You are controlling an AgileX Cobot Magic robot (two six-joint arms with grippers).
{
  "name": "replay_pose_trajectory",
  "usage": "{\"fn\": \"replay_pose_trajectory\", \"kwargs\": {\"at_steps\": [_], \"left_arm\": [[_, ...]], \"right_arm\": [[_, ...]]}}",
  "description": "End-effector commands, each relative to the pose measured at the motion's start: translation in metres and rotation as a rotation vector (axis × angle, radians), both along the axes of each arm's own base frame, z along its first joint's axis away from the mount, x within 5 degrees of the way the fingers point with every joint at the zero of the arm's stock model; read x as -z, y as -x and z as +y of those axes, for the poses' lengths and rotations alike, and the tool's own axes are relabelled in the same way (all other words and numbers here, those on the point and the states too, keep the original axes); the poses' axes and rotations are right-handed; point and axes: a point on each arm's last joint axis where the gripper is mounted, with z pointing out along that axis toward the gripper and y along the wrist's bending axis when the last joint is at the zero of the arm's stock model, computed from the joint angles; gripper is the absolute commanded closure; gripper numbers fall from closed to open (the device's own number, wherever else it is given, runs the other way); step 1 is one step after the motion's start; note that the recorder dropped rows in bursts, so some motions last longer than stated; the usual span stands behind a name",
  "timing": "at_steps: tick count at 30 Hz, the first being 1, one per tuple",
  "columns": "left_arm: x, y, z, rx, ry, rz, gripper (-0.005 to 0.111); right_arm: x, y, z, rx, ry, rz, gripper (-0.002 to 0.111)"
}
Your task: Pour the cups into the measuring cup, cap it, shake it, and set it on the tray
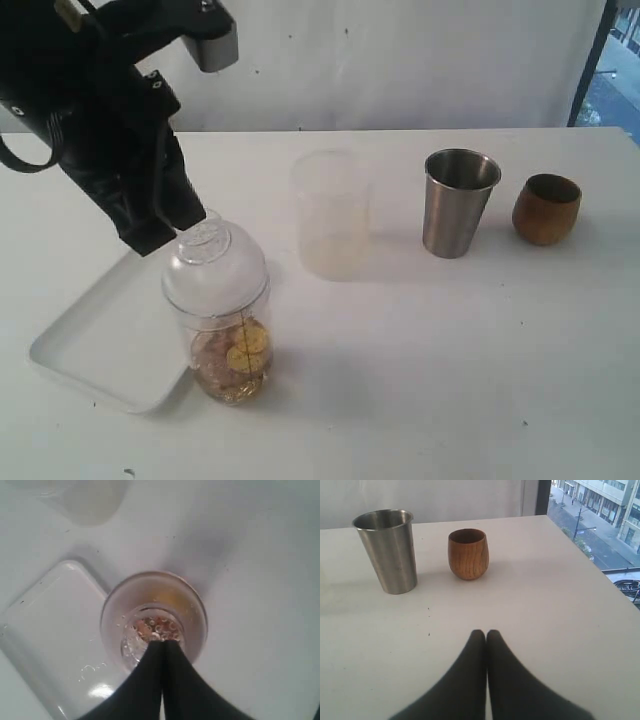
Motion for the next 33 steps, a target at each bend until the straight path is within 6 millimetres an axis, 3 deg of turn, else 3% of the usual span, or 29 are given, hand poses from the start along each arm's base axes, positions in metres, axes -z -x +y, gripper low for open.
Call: {"fn": "replay_pose_trajectory", "kwargs": {"at_steps": [1,13,26,33], "left_arm": [[0.005,-0.006,-0.003,0.004,-0.026,-0.028,0.107],[0.021,-0.017,-0.011,-0.001,-0.05,-0.001,0.107],[0.024,-0.018,-0.012,0.002,-0.061,0.012,0.107],[0.04,-0.023,-0.018,0.005,-0.092,0.075,0.107]], "right_arm": [[-0.001,0.0,-0.001,0.01,0.001,-0.012,0.108],[-0.001,0.0,-0.001,0.01,0.001,-0.012,0.108],[-0.001,0.0,-0.001,0.01,0.001,-0.012,0.108],[-0.001,0.0,-0.001,0.014,-0.015,-0.013,0.108]]}}
